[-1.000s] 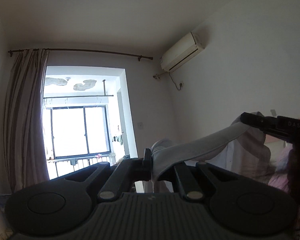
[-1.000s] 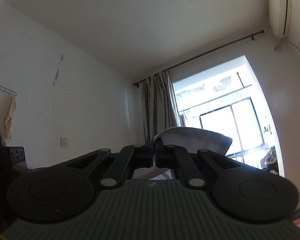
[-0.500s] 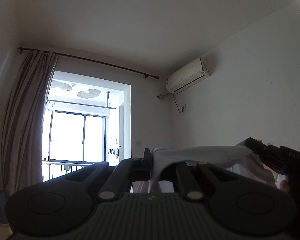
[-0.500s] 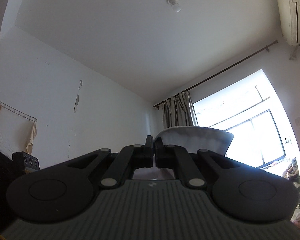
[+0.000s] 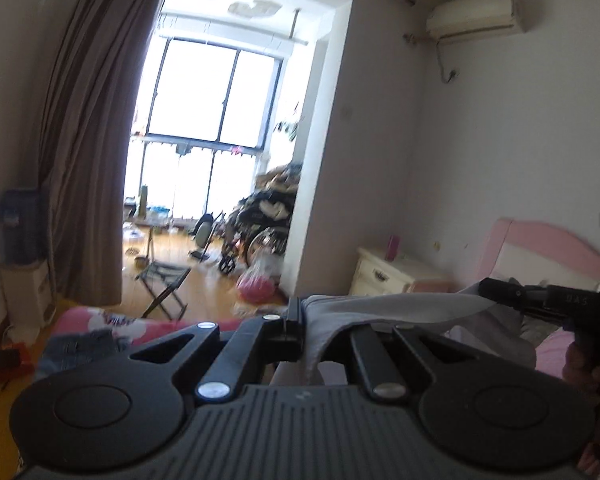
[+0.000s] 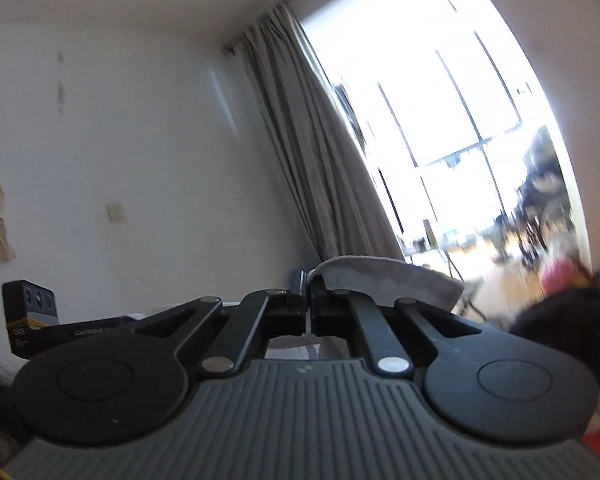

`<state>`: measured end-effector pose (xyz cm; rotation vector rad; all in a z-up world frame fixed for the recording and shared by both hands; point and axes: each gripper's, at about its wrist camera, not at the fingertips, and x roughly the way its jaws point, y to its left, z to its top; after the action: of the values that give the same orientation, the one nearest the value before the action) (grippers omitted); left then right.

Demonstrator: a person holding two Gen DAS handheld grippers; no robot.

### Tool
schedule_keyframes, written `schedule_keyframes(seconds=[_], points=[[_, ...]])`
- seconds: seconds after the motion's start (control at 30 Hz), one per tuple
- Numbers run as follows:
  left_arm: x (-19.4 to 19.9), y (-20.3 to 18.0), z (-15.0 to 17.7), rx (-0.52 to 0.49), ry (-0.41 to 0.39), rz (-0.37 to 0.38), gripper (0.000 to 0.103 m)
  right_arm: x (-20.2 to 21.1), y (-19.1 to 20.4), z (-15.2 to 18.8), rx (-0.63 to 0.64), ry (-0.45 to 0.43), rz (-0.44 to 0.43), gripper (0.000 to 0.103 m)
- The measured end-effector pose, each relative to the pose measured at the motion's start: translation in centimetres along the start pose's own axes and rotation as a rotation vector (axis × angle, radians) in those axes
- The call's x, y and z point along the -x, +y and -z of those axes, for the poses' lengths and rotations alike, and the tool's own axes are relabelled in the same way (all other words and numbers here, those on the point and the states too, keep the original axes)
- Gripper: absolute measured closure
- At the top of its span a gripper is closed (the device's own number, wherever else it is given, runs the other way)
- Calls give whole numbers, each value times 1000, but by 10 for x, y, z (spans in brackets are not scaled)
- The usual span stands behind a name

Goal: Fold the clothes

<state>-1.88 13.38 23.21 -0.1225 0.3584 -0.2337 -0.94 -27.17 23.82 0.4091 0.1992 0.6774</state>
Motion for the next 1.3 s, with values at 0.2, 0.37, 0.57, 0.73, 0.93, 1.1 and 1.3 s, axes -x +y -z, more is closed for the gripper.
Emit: schedule_keyframes(seconds=[0.2,0.37,0.57,0.73,0.93,1.1,1.3], points=[[-136,66,136,53,297,-123,100,-111,-69,122,-106,319,209,103],[-203,97,224,52,441,-159,100,-169,-86,205,-124,476,361,103],[-267,94,232,4,438,-203,99,-193,-121,243,-149,465,430,103],[-325,101,230,-33,447,-254,99,-245,-163,260,-153,443,450,103],[-376,121,253,-16,556,-235,92,-286,-202,286,-192,440,487,102],[-381,149,255,157,581,-165,66,-290,-259,306,-475,498,430,98],[-364,170,231,386,527,-39,41,-255,-291,284,-733,472,277,48]])
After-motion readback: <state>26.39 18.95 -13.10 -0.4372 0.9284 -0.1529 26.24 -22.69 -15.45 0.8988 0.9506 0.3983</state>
